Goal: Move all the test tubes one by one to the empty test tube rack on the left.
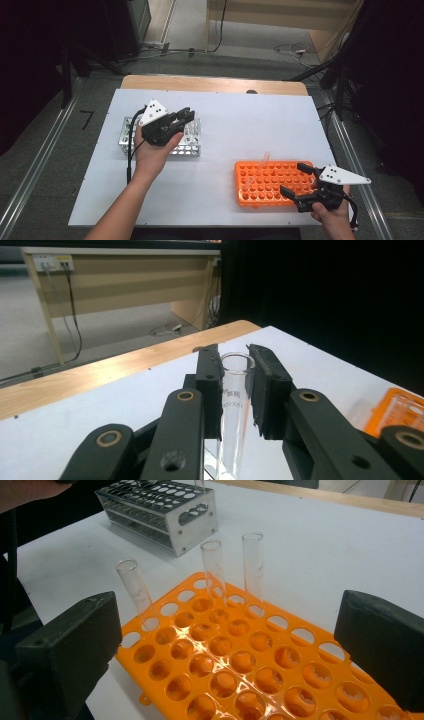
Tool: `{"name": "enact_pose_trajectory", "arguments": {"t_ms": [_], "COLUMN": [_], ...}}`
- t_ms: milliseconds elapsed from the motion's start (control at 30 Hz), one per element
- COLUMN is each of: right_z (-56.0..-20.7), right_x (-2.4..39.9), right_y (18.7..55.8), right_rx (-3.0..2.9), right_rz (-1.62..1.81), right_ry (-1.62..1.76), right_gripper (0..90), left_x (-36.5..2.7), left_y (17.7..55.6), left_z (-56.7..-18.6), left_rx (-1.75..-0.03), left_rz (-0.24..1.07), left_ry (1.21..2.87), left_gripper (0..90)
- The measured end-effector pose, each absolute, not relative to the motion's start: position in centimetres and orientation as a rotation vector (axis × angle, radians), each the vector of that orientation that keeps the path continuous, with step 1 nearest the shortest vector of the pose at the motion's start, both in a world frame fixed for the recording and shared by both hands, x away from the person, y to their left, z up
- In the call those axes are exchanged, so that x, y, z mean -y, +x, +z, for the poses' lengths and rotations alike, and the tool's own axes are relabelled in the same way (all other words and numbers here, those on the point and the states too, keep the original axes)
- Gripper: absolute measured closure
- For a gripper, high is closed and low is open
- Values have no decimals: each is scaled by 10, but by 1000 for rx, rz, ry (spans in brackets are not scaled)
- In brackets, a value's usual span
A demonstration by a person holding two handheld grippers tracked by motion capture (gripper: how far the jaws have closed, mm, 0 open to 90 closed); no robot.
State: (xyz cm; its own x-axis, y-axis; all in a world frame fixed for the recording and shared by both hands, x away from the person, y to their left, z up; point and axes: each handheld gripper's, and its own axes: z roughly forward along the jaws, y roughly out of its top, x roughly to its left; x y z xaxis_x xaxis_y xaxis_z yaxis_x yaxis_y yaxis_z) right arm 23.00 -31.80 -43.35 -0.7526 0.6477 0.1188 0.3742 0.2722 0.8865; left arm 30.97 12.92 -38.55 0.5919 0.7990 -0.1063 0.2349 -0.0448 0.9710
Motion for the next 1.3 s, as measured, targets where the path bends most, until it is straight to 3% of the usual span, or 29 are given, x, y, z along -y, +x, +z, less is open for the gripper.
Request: {"name": "enact_pose_trajectory", "arguments": {"t_ms": [733, 1300], "right_z": [-436, -437], "right_x": [325, 326], "right_y": [233, 232], "right_rx": [-2260, -2259], "right_rz": [1474, 1469], "right_ry": [976, 981], "right_gripper": [0, 0], "left_x": [-132, -123], "left_y": [368, 374], "left_z": [-403, -415], "left_rx": [-1047, -1089], "left_rz": [638, 680], "left_ry": [1576, 1643], "left_gripper": [759, 758]}}
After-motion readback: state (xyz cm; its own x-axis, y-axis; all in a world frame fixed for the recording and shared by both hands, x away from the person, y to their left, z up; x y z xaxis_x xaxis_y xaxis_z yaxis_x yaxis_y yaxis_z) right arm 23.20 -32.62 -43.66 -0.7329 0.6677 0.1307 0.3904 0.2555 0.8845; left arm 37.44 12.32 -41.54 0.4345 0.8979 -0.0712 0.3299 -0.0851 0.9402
